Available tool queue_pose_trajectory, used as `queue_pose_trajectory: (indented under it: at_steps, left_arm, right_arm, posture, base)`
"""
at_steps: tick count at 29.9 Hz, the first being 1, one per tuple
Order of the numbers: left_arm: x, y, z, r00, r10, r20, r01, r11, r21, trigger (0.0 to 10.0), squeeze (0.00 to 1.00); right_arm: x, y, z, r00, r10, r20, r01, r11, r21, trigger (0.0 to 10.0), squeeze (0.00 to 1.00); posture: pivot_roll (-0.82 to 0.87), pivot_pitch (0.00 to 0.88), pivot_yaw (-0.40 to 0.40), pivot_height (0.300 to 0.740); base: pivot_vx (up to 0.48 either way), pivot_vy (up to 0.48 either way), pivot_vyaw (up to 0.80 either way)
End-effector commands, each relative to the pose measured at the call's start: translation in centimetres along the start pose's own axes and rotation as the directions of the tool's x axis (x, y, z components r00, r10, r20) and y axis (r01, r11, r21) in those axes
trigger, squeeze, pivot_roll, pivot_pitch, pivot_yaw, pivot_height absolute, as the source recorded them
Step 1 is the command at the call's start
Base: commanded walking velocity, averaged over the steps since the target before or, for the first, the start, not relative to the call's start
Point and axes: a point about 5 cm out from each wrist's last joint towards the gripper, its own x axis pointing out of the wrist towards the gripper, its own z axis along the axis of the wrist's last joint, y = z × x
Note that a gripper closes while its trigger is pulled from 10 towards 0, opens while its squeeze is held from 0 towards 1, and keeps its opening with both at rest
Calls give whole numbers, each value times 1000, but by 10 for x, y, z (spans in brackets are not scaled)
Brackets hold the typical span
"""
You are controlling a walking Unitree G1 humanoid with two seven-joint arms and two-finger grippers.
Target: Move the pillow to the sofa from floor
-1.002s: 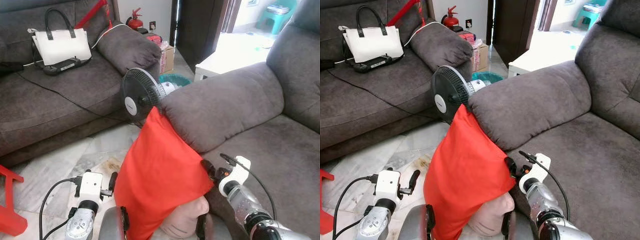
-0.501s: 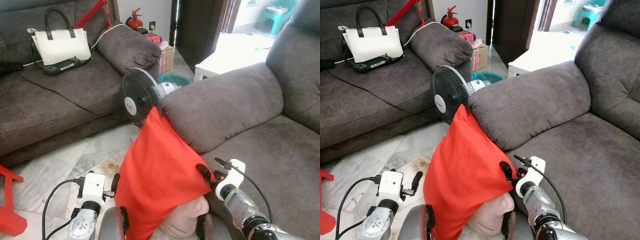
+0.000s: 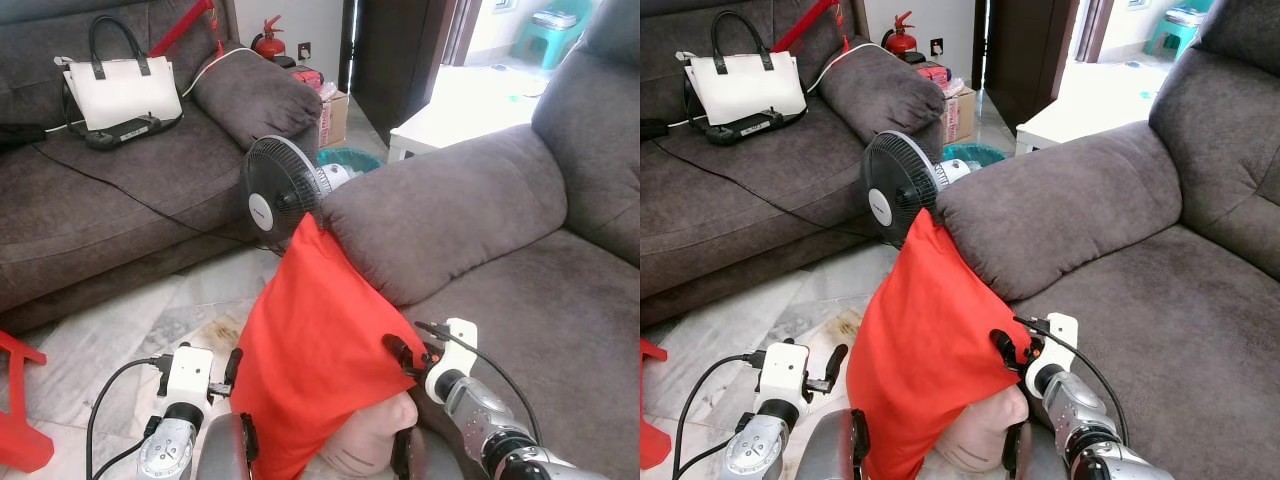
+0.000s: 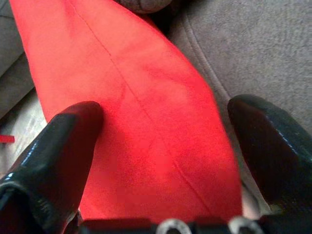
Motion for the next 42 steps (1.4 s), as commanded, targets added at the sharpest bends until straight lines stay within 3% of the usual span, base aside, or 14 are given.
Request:
queue_pose_trajectory:
  at_steps: [1, 9, 18, 30, 39, 40, 41, 42]
  left_arm:
    - [-3, 1, -6, 1000, -11, -26, 11, 1000, 17, 10000, 0]
    - [-1, 1, -7, 999, -17, -35, 18, 1000, 18, 10000, 0]
    - [-1, 3, -9, 999, -24, -47, 25, 1000, 18, 10000, 0]
    - [-2, 1, -16, 996, -48, -72, 48, 999, 8, 10000, 0]
    - [-3, 0, -23, 994, -59, -95, 59, 998, 3, 10000, 0]
    - [-3, -1, -23, 994, -60, -95, 60, 998, 3, 10000, 0]
    - [-2, -1, -23, 994, -60, -94, 60, 998, 3, 10000, 0]
    - [-2, -1, -23, 994, -60, -93, 61, 998, 3, 10000, 0]
  right_arm:
    - [0, -2, 1, 1000, -19, -13, 19, 1000, -12, 10000, 0]
    - [0, 1, -10, 997, -42, -70, 38, 997, -64, 10000, 0]
    - [-3, -8, -3, 996, -58, -73, 52, 996, -74, 10000, 0]
    - [-5, -11, -13, 987, -78, -143, 59, 990, -130, 10000, 0]
    - [-5, -10, -15, 985, -72, -157, 52, 991, -123, 10000, 0]
    - [-5, -10, -16, 985, -70, -157, 52, 991, -121, 7373, 0]
    - [-5, -10, -16, 985, -69, -157, 51, 992, -120, 2980, 0]
    - [-5, -9, -16, 985, -67, -156, 49, 992, -117, 2980, 0]
  posture:
    - [156, 20, -43, 543]
    - [162, 23, -41, 543]
    - [161, 23, -39, 543]
    - [162, 24, -40, 543]
    - [161, 22, -39, 543]
    - [162, 21, -39, 543]
    - [163, 21, -40, 543]
    - [163, 21, -40, 543]
  base:
    - [0, 0, 0]
    - [0, 0, 0]
    - [0, 0, 0]
    - [0, 0, 0]
    - [0, 0, 0]
    - [0, 0, 0]
    - [0, 0, 0]
    - [0, 0, 0]
